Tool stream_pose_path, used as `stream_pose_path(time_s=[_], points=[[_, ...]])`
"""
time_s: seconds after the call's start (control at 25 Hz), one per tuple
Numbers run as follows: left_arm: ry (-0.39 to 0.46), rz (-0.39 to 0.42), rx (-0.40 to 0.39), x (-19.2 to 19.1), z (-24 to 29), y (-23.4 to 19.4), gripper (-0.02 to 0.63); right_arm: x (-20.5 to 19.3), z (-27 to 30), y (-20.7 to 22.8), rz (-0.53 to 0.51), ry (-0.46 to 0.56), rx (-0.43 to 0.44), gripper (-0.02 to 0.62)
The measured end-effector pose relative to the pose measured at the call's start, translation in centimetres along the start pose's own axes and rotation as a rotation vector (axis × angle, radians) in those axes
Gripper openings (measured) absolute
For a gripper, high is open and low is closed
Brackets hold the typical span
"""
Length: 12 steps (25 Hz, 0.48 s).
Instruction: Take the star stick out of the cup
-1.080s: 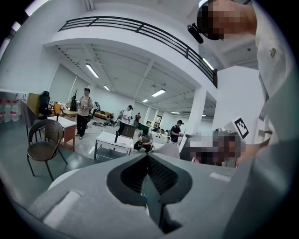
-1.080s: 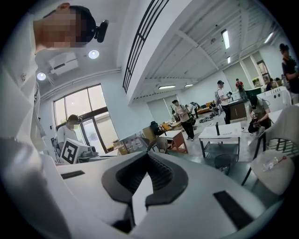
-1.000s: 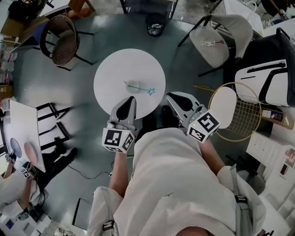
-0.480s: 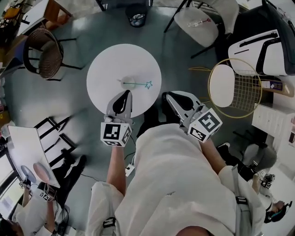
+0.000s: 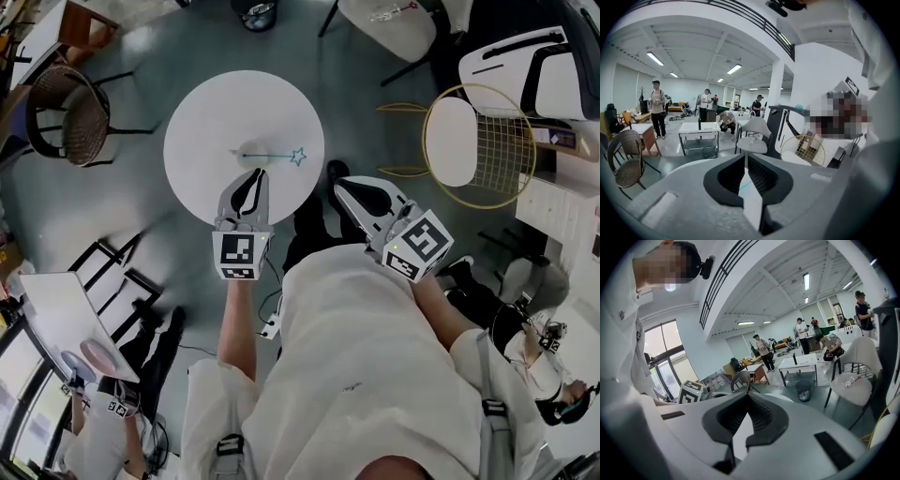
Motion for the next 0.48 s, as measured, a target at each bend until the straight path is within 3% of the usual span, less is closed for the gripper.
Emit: stream_pose_path(time_s=[0.16,0.28,0.48], points=[[-0.034,0.014,-0.022,-1.4,1.1,-0.5,0.009,-0.7,0.1,0.6,0.012,-0.028,-0.021,0.008],[-0.062,0.009,-0.063,-2.3,1.9,-0.7,0.09,-0.9,0.0,1.1,0.02,-0.045,-0.043,0.009],[-0.101,0.053,-0.098,-3.9,3.0,-0.8,0.104,-1.3,-0.5,1.5,0.03,-0.071,-0.075,0.008]])
Point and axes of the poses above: the fingertips, and each gripper's own axes: z forward along the fingers, y to its right, x out of its top, the point moved 8 cm from there along -z, backward along the fingers, and after that the axes turned 12 degrees about y, right-handed, at the moved point
